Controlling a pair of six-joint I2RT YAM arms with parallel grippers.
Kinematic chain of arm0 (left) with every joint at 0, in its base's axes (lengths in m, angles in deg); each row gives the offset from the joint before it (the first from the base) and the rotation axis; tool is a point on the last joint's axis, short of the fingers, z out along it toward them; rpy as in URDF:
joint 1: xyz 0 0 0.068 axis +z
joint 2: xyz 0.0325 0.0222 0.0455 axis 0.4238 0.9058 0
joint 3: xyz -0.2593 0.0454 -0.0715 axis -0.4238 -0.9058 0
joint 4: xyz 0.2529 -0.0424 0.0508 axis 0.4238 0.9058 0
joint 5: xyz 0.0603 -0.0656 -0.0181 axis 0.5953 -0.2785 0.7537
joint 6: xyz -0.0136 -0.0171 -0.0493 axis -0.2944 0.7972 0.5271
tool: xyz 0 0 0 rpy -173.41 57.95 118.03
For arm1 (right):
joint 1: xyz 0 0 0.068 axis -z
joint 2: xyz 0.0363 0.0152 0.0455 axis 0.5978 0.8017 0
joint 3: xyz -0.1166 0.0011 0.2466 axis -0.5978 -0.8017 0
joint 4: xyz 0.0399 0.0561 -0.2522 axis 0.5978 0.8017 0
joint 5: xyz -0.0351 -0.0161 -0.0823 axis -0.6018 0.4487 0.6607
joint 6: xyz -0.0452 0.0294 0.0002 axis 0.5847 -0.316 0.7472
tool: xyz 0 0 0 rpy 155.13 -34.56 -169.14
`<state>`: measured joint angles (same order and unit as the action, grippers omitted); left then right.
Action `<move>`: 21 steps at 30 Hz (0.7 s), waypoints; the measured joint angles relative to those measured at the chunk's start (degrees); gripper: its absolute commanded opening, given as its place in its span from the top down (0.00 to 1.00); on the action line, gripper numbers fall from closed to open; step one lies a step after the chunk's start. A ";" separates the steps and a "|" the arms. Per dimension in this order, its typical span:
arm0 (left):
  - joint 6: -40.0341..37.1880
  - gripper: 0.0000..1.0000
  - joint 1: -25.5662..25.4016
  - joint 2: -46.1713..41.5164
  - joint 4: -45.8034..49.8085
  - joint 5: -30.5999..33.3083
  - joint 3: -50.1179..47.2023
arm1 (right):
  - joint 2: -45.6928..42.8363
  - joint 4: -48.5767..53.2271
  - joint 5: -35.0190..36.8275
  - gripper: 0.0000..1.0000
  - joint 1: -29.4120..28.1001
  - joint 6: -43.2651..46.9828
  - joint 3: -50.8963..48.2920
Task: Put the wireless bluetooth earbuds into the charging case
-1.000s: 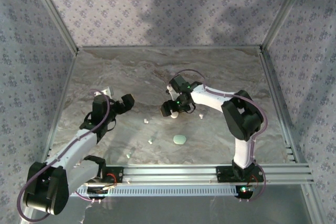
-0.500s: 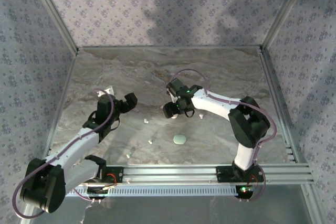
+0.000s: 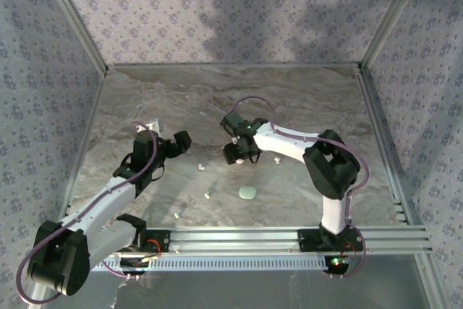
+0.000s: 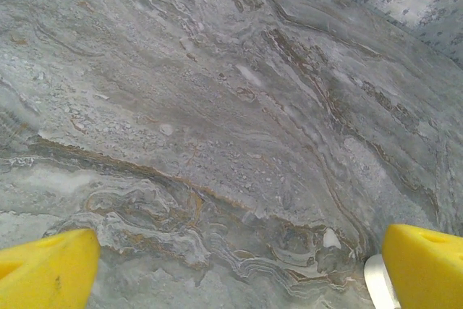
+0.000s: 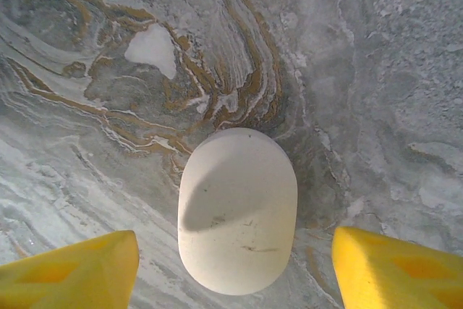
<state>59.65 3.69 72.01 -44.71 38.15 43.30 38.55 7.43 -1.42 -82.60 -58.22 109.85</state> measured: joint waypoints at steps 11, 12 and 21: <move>-0.46 0.00 0.00 0.04 0.00 -0.63 0.02 | 0.92 0.04 -0.50 0.42 0.37 -1.07 0.22; -0.48 0.00 0.00 0.07 0.00 -0.66 0.07 | 1.07 0.04 -0.52 0.42 0.37 -1.07 0.22; -1.11 0.00 0.00 0.07 -0.13 -2.32 0.22 | 2.19 -0.15 -1.20 0.51 0.63 -1.09 0.22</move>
<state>58.54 3.69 72.07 -44.84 35.84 43.52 40.73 7.27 -2.62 -81.97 -59.31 110.07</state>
